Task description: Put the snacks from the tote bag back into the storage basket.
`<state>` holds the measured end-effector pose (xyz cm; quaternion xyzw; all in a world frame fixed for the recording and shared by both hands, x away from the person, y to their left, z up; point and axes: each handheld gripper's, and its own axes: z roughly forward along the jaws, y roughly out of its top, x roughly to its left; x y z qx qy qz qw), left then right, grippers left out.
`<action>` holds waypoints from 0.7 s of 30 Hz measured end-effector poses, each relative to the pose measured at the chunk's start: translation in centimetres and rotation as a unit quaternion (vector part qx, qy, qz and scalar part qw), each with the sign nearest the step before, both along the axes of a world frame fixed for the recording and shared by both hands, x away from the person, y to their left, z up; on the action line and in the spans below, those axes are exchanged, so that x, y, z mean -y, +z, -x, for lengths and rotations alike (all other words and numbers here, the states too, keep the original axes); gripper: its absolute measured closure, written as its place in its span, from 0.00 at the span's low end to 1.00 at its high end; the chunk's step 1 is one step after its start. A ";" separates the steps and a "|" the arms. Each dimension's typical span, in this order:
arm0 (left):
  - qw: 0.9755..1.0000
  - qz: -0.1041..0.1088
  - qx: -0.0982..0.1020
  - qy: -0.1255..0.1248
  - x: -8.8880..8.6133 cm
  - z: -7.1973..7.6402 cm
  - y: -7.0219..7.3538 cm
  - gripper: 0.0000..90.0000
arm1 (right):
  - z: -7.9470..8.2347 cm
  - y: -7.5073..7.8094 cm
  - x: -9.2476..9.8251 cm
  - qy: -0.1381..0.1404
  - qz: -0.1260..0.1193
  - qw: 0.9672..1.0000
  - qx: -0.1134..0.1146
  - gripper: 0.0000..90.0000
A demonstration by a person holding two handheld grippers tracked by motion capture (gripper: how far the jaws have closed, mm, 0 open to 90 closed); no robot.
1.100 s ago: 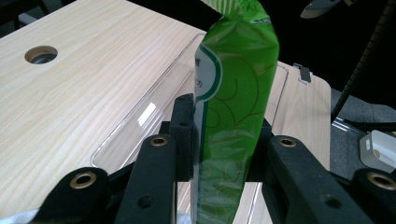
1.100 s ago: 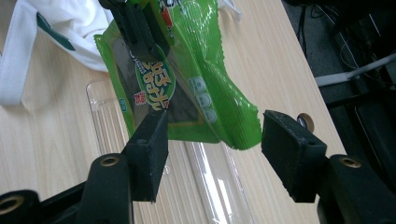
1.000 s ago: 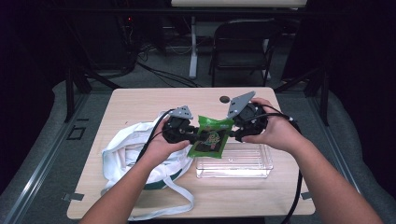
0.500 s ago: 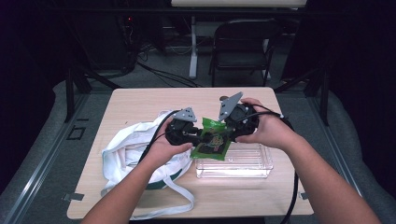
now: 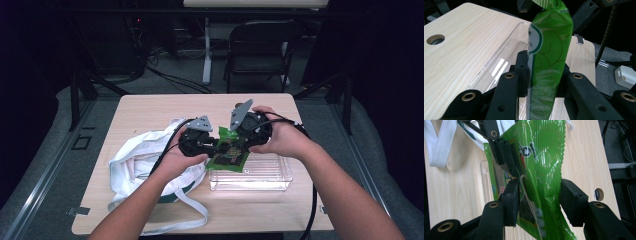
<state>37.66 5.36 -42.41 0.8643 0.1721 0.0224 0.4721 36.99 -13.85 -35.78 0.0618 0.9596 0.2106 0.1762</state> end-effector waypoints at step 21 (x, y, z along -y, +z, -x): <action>1.000 0.005 0.009 -0.006 0.1 0.3 0.1 0.80 | -0.5 -0.3 -0.4 0.015 0.023 0.999 -0.035 0.70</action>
